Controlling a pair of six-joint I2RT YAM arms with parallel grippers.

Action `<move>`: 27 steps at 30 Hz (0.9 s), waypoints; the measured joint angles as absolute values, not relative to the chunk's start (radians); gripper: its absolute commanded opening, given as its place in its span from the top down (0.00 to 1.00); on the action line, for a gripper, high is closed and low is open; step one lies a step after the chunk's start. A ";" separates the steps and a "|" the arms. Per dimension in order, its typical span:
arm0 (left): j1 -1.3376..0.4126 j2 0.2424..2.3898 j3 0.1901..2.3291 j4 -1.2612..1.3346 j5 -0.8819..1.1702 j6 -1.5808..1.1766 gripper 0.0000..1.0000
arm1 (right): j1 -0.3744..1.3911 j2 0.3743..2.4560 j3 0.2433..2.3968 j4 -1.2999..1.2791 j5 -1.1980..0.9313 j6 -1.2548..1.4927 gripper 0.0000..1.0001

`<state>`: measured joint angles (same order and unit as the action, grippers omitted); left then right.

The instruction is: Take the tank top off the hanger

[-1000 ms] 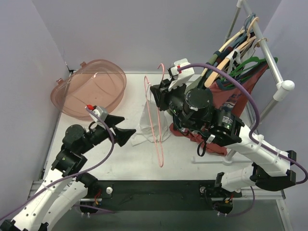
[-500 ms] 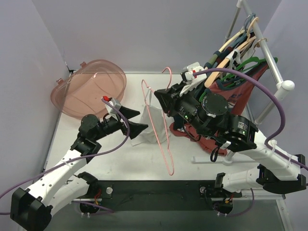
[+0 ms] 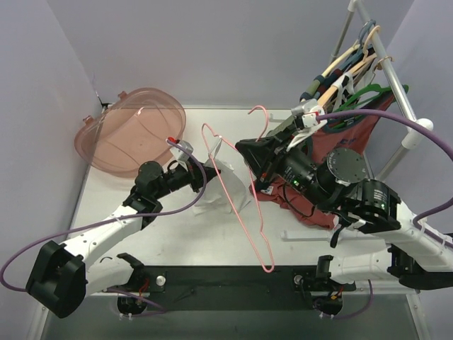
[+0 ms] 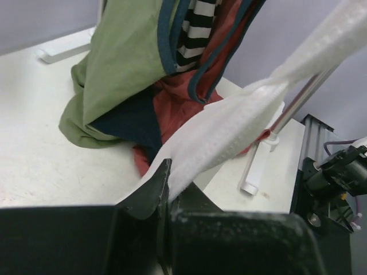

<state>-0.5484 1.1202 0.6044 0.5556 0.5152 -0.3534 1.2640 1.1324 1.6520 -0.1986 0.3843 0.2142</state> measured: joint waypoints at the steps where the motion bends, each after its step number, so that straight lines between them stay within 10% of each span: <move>1: -0.550 1.119 0.604 0.567 0.505 -0.352 1.00 | 1.265 1.118 1.641 -0.199 0.383 0.220 1.00; 27: -0.491 1.126 0.942 0.223 0.133 -0.276 1.00 | 1.265 0.752 1.346 -0.594 0.346 0.379 1.00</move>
